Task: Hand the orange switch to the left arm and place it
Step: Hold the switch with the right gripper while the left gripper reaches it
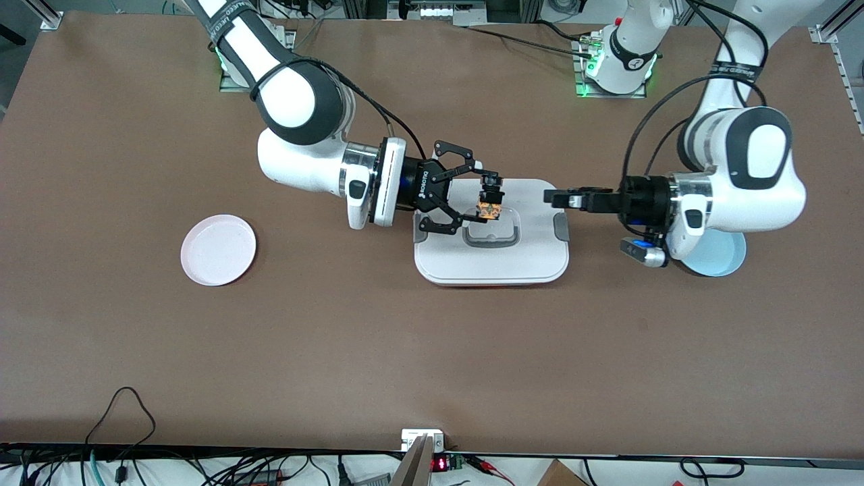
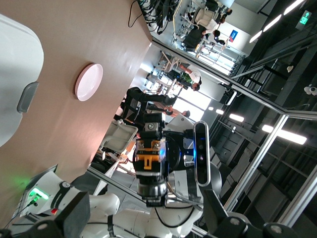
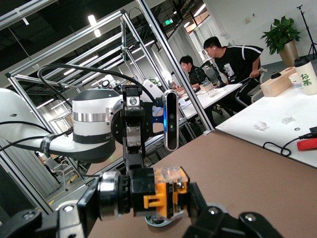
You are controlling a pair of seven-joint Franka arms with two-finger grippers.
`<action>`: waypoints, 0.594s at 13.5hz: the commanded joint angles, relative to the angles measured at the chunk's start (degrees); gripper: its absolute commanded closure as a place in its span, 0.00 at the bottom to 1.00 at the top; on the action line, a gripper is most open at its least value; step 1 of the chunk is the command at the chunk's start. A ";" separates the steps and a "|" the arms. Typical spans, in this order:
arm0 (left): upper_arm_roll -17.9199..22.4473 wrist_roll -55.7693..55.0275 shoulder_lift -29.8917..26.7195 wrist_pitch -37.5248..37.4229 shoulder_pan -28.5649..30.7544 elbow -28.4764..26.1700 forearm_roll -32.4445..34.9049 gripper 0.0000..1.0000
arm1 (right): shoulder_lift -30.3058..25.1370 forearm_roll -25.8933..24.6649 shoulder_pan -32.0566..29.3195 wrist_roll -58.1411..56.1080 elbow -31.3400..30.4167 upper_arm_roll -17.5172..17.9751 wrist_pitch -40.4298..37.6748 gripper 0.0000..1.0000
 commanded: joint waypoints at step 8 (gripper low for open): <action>-7.30 6.55 2.72 11.82 -0.71 -2.59 -15.96 0.03 | 0.59 1.44 -0.50 -1.55 0.89 0.22 -0.06 0.66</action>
